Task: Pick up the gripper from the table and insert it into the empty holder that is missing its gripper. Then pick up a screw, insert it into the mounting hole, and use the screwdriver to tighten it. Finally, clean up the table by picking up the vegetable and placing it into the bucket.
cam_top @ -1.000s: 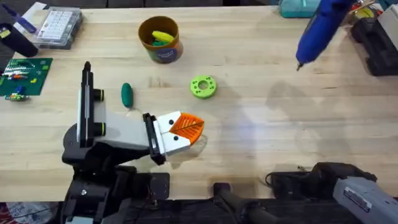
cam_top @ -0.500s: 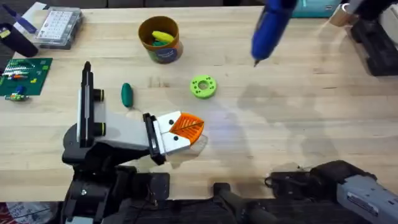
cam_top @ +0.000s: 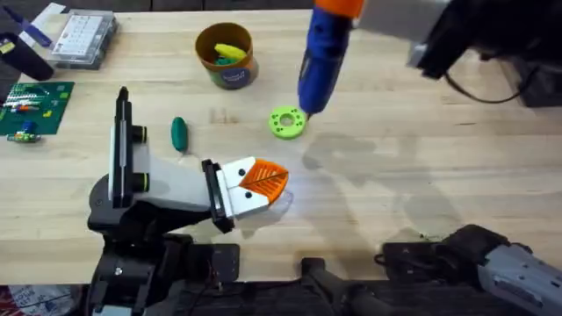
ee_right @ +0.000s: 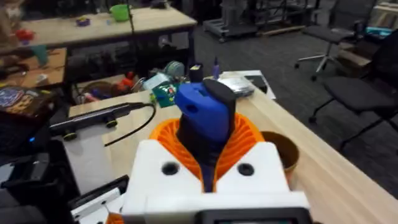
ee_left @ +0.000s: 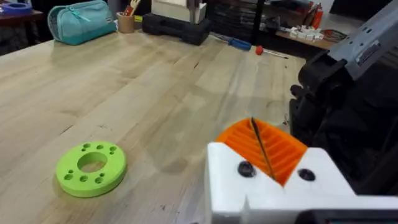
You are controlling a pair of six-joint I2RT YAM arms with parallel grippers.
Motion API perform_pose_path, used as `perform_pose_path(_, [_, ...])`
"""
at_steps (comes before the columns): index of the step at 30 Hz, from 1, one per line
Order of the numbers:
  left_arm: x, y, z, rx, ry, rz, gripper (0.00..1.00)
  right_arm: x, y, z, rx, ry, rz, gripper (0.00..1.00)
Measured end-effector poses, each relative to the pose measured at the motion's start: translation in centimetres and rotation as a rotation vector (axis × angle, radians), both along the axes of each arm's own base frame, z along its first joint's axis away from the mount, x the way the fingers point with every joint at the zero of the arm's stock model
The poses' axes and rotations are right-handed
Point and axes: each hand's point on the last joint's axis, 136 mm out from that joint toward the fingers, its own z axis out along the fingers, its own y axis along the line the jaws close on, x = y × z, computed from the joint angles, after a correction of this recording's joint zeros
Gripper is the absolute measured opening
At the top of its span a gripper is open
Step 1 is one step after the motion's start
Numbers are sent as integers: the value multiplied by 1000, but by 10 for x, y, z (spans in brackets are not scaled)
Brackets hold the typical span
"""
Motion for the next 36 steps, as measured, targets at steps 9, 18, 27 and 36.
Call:
perform_pose_path(9, [0, 0, 0, 0, 0, -2, 15, -20, 45, 5, 34, -77, 158, 47])
perform_pose_path(18, [-1, 0, 0, -1, 2, -7, 15, -45, 68, 5, 43, -144, 310, 47])
perform_pose_path(27, [-2, -1, 0, -1, 3, -10, 15, -61, 90, -4, 34, -167, 396, 47])
perform_pose_path(36, [-2, -1, 0, -1, 3, -10, 15, -69, 97, -8, 30, -162, 429, 47])
